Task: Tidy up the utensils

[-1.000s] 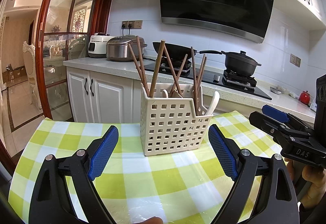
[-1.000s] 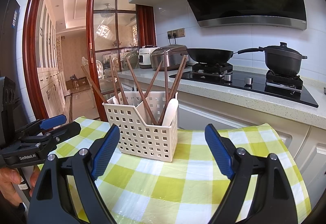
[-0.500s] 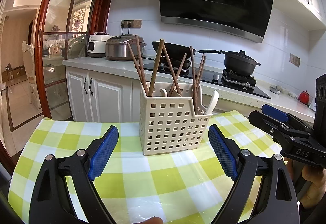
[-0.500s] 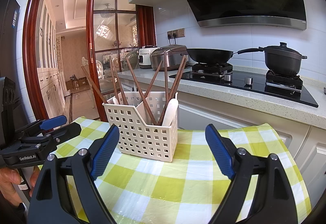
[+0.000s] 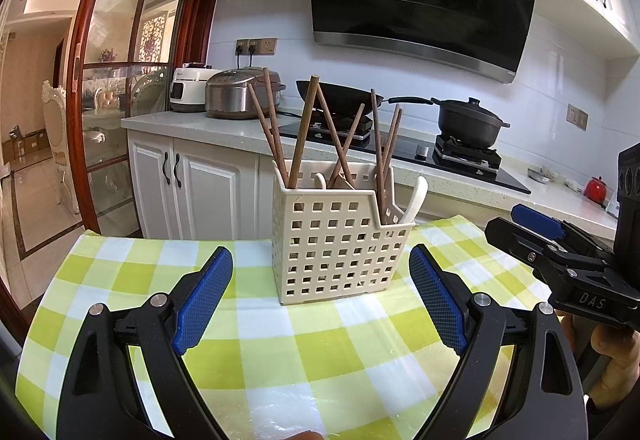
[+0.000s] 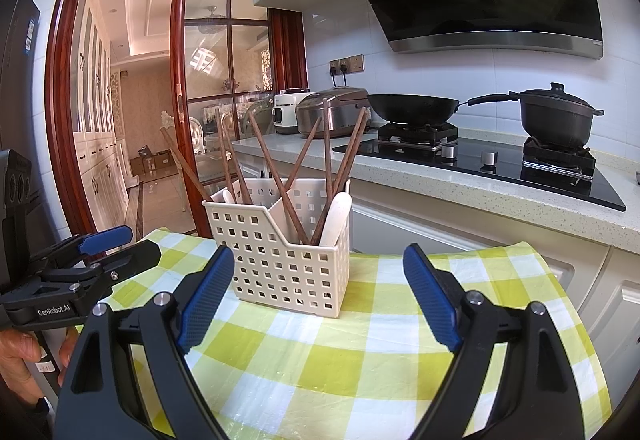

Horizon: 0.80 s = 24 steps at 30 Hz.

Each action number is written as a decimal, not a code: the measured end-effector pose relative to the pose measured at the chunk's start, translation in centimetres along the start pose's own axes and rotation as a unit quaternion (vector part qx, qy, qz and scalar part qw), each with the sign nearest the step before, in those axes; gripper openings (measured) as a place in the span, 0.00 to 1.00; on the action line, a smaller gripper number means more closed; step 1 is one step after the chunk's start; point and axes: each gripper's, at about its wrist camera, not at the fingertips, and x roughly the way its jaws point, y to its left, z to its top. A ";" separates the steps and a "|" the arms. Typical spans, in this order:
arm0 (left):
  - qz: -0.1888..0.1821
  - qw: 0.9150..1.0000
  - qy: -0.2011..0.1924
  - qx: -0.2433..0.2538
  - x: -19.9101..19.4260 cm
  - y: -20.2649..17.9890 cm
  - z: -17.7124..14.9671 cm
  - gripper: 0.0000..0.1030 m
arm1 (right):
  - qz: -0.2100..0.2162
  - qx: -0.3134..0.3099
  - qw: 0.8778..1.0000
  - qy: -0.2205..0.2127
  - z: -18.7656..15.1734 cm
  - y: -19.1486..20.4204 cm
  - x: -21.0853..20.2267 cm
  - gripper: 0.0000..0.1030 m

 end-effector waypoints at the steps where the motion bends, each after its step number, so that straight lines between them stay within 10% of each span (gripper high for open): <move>1: 0.000 1.000 0.000 0.000 0.0 0.0 0.0 0.82 | 0.000 0.000 1.000 0.000 0.0 0.0 0.0 0.81; 24: 0.004 1.000 -0.002 0.003 0.0 0.3 -0.1 0.82 | 0.001 0.000 1.000 0.000 -0.1 0.1 -0.1 0.82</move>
